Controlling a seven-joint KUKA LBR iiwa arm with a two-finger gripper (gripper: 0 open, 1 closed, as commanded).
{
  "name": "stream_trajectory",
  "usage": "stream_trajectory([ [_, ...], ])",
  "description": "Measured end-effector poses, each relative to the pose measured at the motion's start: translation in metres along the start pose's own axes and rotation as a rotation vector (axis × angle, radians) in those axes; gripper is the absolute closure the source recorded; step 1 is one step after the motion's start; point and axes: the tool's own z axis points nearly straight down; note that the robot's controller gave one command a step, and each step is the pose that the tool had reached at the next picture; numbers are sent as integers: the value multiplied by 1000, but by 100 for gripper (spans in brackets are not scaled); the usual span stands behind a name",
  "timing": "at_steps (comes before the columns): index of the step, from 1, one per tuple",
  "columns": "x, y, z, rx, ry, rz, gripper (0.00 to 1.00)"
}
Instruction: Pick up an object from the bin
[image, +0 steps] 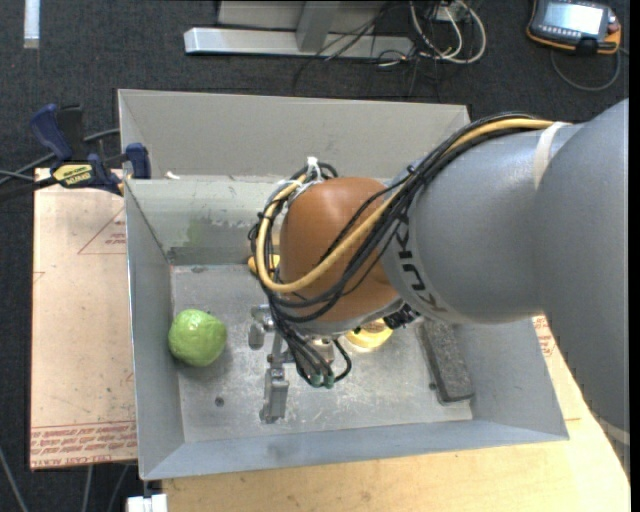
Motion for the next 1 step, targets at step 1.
stream_trajectory([
  [1, -2, -1, -5, -2, -7, 4, 0],
])
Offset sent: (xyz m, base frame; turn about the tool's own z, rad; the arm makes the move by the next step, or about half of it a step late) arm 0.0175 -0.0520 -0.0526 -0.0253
